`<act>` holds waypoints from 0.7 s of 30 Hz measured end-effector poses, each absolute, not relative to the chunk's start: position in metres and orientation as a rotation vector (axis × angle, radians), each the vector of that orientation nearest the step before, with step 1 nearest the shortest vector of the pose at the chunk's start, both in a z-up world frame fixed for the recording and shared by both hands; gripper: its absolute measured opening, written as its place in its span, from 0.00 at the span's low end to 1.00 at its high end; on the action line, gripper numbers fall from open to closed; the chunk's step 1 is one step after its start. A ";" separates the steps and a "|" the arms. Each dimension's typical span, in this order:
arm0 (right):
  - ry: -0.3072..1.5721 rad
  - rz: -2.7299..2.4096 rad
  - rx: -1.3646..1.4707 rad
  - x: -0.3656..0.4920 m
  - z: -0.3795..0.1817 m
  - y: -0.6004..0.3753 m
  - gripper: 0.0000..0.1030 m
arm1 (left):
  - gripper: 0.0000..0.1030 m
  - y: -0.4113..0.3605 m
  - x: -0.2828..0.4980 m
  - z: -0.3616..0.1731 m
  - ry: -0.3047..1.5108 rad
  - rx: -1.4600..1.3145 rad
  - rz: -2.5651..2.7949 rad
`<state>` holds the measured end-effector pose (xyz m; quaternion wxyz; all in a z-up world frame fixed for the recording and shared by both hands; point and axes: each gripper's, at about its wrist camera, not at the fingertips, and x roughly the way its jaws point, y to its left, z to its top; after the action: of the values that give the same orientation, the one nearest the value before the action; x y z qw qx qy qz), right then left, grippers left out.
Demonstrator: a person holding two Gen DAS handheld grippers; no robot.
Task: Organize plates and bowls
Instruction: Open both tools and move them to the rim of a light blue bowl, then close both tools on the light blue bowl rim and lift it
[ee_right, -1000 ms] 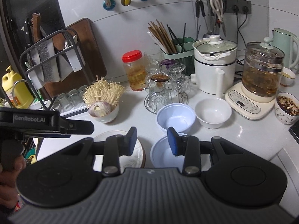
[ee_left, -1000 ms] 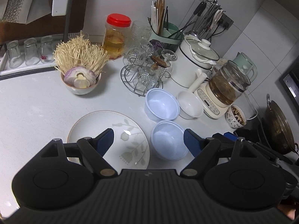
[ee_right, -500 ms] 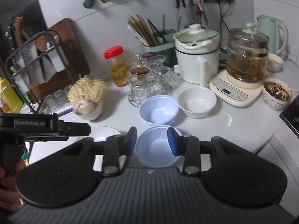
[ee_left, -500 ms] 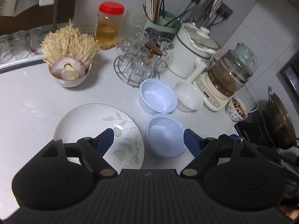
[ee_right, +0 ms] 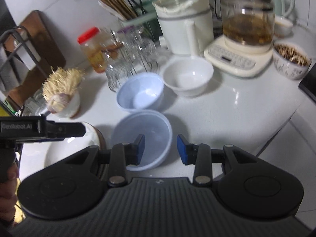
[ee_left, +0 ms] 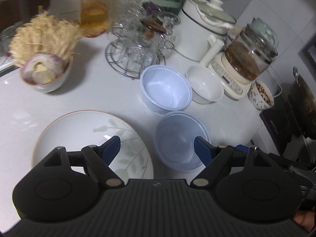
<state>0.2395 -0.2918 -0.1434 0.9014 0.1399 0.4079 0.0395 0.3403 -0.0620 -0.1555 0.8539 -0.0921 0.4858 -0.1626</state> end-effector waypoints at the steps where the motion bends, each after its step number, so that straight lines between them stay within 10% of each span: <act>1: 0.860 0.086 0.294 0.243 -0.148 -0.293 0.38 | 0.78 -0.067 0.345 -0.159 1.029 -0.177 -0.348; 21: 0.968 0.113 0.354 0.279 -0.189 -0.301 0.25 | 0.40 -0.112 0.396 -0.210 1.106 0.031 -0.403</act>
<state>0.2790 -0.3006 -0.1895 0.8687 0.1692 0.4624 0.0542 0.3956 -0.1119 -0.2103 0.8316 0.0146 0.5217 -0.1900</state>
